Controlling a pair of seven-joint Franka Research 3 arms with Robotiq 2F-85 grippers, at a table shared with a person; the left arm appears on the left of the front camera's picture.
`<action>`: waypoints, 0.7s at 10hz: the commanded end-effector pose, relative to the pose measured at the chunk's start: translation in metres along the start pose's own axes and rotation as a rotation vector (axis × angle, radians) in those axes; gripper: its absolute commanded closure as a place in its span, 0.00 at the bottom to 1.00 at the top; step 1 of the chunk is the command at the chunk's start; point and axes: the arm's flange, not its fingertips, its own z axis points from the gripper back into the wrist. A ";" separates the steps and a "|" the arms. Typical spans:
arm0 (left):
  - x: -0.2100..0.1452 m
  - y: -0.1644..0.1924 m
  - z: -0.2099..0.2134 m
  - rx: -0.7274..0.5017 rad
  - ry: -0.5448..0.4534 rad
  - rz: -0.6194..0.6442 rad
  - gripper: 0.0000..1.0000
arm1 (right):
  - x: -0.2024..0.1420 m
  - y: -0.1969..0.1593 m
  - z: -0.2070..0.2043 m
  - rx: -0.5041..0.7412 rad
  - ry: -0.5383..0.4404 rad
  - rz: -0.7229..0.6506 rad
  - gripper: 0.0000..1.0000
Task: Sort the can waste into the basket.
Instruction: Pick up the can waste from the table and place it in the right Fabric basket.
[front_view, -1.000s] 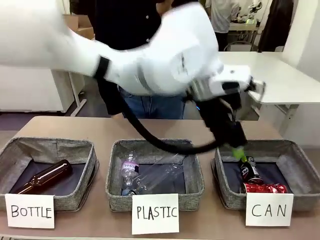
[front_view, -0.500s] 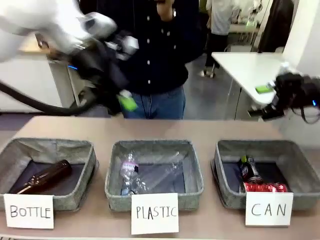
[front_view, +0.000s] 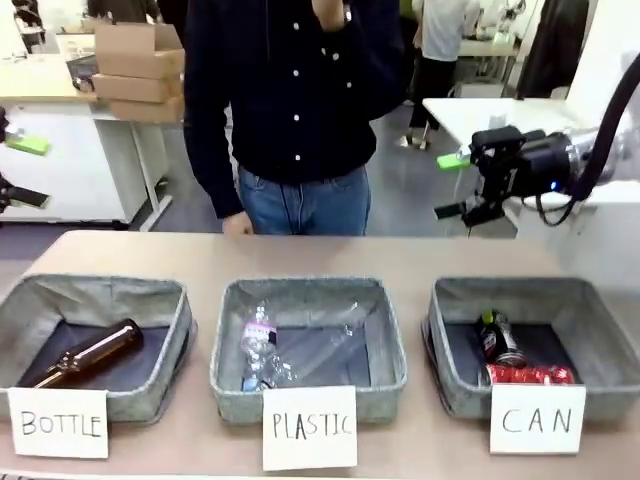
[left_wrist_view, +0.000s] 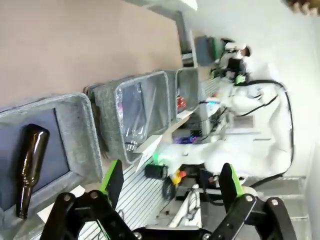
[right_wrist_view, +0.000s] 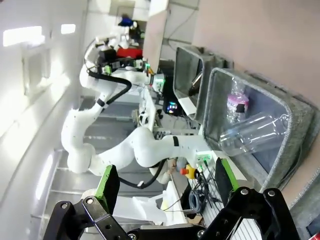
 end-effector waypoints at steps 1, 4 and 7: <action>0.004 -0.017 -0.028 0.058 0.068 -0.042 0.00 | -0.002 0.001 -0.003 0.004 0.018 0.036 0.00; 0.004 -0.017 -0.028 0.058 0.068 -0.042 0.00 | -0.002 0.001 -0.003 0.004 0.018 0.036 0.00; 0.004 -0.017 -0.028 0.058 0.068 -0.042 0.00 | -0.002 0.001 -0.003 0.004 0.018 0.036 0.00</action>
